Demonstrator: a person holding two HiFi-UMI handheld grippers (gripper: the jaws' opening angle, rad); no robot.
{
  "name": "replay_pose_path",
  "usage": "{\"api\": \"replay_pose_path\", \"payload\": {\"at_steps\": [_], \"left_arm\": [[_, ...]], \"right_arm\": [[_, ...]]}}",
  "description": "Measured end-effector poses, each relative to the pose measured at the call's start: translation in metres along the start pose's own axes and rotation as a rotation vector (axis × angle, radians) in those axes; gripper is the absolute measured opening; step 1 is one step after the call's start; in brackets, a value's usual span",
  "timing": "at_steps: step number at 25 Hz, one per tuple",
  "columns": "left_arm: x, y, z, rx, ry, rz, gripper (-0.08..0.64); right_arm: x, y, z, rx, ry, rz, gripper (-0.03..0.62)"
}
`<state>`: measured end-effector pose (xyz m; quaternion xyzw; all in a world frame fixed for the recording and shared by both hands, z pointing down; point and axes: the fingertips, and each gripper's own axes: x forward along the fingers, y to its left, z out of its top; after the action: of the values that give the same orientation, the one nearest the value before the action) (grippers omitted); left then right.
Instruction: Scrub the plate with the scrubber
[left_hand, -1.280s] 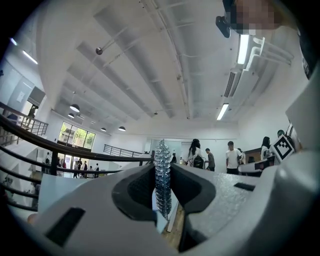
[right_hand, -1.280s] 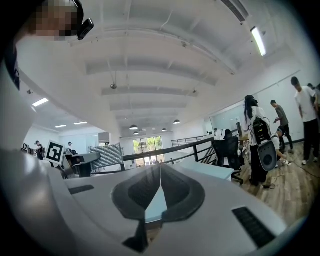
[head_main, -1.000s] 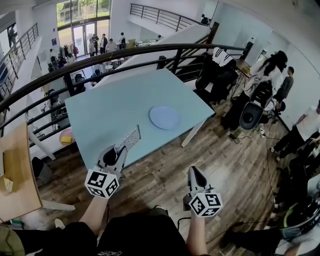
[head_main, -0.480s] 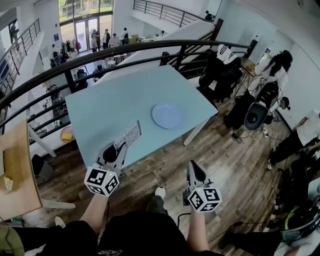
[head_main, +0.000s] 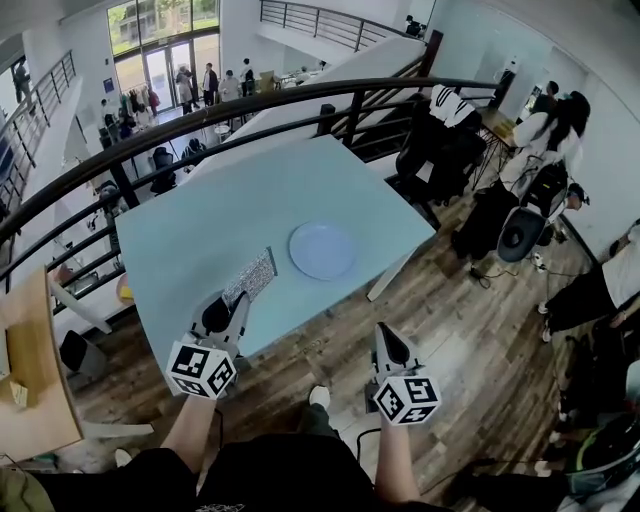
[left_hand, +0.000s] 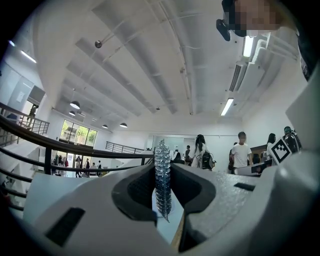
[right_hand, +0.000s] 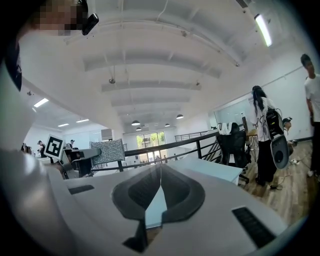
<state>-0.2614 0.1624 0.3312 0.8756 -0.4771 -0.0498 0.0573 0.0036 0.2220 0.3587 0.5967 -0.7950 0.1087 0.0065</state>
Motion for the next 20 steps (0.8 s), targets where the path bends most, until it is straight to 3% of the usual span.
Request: {"api": "replay_pose_path", "payload": {"at_steps": [20], "left_arm": [[0.203,-0.022,-0.052,-0.004,0.105,0.103,0.087]], "right_arm": [[0.152,-0.172,0.001,0.033,0.095,0.126,0.006]]}}
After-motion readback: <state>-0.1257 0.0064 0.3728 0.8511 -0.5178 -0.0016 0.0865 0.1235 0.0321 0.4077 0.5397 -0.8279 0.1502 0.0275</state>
